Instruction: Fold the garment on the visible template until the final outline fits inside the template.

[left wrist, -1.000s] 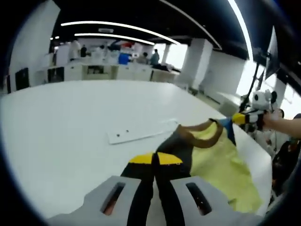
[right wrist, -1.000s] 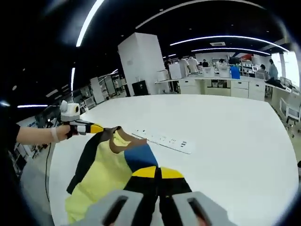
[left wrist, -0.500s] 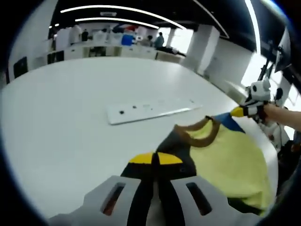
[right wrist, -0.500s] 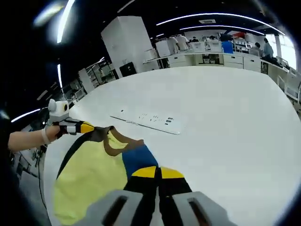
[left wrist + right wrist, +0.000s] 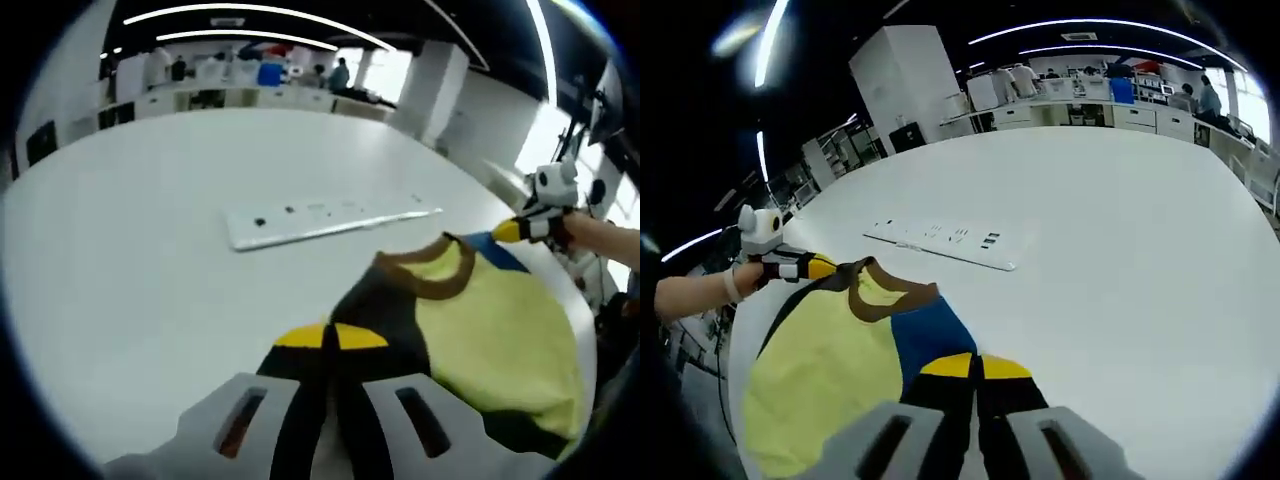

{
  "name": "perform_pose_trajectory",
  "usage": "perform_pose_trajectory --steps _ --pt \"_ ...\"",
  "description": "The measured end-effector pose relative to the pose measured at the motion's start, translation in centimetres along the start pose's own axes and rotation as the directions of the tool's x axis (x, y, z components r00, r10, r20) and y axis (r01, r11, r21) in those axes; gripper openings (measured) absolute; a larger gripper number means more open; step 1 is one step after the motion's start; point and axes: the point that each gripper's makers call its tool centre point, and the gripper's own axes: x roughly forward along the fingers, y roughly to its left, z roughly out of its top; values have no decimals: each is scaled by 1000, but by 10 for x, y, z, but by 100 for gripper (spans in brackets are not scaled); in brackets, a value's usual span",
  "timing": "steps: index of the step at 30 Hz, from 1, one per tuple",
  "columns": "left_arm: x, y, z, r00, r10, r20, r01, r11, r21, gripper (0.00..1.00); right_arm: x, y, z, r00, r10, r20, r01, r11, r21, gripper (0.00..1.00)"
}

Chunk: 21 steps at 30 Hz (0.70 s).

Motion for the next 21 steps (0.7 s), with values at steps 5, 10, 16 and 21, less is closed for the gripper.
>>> perform_pose_trajectory --steps 5,10,16,21 --pt "1 0 2 1000 1 5 -1 1000 16 0 4 -1 -2 1000 -1 -7 1 1000 -1 0" --pt "3 -4 6 999 -20 28 18 997 76 0 5 1 -1 1000 20 18 -21 998 54 3" --pt "3 -4 18 998 -18 65 12 995 104 24 3 4 -1 999 23 35 -25 999 32 27" --pt "0 -9 28 995 -21 98 8 992 130 43 -3 6 3 996 30 78 -32 999 29 45"
